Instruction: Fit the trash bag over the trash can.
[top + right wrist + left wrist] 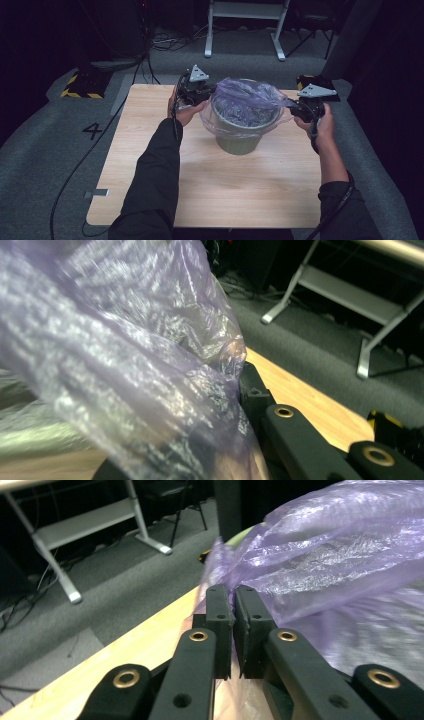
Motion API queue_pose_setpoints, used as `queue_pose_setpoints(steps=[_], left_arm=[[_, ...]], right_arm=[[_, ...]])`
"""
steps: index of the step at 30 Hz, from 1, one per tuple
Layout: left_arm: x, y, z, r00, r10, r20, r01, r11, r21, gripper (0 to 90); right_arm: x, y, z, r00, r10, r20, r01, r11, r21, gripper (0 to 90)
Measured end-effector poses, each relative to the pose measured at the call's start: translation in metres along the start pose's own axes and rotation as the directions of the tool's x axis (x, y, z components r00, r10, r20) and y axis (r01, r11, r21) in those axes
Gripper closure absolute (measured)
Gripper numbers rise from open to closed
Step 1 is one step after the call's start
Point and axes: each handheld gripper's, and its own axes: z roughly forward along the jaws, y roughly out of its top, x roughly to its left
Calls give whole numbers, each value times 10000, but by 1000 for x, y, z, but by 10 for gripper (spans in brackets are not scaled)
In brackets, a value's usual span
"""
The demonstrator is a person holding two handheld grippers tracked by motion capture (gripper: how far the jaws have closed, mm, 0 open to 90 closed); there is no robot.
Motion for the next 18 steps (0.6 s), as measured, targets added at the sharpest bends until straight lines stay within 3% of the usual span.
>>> queue_pose_setpoints(steps=[7, 11, 18], left_arm=[[20, -9, 18, 9940, -1042, -332, 1056, 9934, 451, 893], [23, -17, 27, 9883, -1523, -71, 1525, 9864, 613, 895], [20, -23, 31, 9841, -1656, 636, 1609, 9842, 739, 896]], right_arm=[[-8, -6, 23, 9989, 463, 82, -467, 9977, 490, 879], [-7, -11, 35, 9967, 736, -353, -715, 9957, 581, 879], [0, -17, 39, 9902, 569, -1274, -510, 9975, 489, 898]])
